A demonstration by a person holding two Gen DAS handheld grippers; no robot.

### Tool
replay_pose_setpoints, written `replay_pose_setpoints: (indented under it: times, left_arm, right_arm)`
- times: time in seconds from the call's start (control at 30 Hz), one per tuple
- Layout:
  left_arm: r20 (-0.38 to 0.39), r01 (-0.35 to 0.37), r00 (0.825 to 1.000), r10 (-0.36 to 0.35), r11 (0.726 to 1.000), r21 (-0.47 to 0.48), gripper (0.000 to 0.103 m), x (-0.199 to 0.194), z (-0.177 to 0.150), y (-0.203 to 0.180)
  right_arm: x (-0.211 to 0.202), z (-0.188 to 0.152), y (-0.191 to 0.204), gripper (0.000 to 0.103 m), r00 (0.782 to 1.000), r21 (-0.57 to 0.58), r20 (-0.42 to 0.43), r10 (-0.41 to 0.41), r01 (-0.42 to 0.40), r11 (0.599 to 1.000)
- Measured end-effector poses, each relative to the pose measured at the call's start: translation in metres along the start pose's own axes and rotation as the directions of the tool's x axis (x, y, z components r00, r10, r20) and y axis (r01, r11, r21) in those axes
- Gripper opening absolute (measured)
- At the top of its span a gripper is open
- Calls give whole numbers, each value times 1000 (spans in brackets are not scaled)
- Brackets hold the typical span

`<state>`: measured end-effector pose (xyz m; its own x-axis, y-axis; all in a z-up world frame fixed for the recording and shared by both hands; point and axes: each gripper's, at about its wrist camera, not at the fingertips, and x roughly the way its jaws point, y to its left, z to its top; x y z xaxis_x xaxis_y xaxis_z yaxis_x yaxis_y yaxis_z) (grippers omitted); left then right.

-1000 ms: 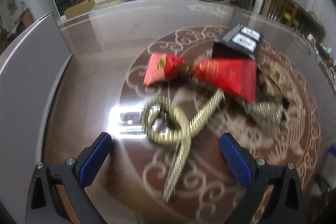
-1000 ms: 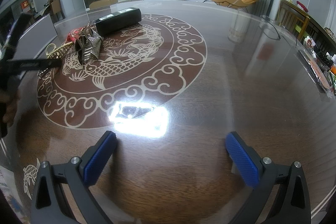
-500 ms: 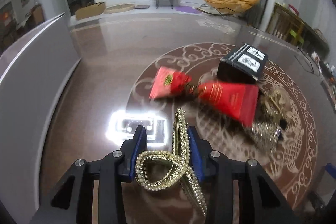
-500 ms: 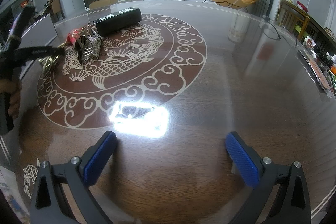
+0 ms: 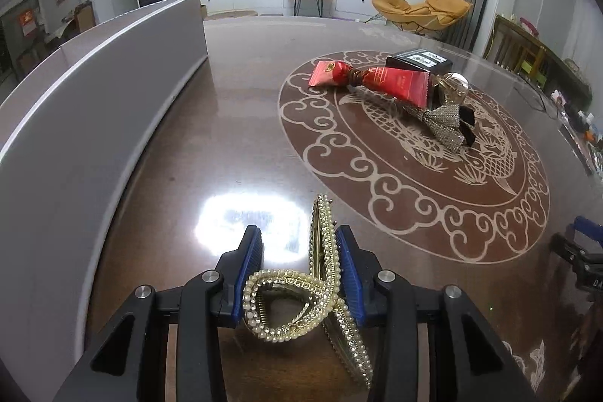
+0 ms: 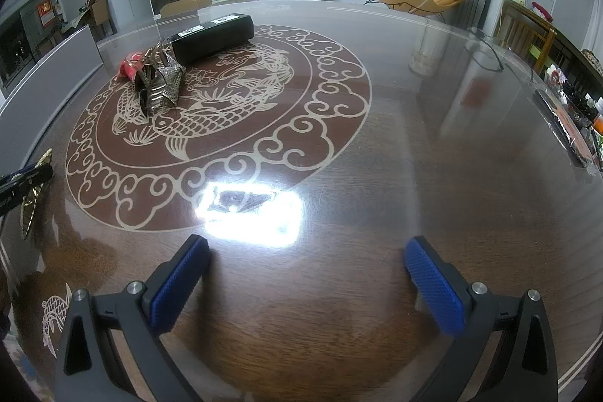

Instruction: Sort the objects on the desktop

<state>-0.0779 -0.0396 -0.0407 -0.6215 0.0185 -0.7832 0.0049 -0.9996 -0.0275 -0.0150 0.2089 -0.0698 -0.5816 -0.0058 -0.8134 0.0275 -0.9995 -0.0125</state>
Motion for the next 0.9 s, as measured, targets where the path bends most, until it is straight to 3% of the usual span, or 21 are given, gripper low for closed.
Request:
replay_pose_setpoints:
  times: [0.17,0.2,0.23,0.27,0.3,0.43,0.5,0.6,0.9]
  left_arm:
    - [13,15,1000,-15,1000,-18,41,4,1,-3]
    - [13,21,1000,-21,1000,-20,45,4,0,-2]
    - [12,32,999,-31,999,-15,52,5,0,-3]
    - [3,26,1000,-26,1000,-4,73,6,0,-6]
    - [-7,13,1000,-13,1000,5,85,7,1,-9]
    - [-40,-7,999,9,998,60,89,13,1,-19]
    - [-46,-18,999,20,998,54,98,13,2,-18]
    - [-57,-14,998,16,999,35,103,15,2,-14]
    - [-59,-16,998,18,999,37,103,15,1,-13]
  right_arm:
    - [0,0,0,103,1000,0,0,0,0,1000]
    - [0,0,0,103,1000,0,0,0,0,1000]
    - [0,0,0,103,1000,0,0,0,0,1000]
    - [0,0,0,103,1000,0,0,0,0,1000]
    - [0,0,0,103,1000,0,0,0,0,1000]
    - [0,0,0,103,1000,0,0,0,0,1000]
    - [0,0,0,103,1000,0,0,0,0,1000]
    - [0,0,0,103,1000,0,0,0,0,1000]
    - [0,0,0,103,1000,0,0,0,0,1000]
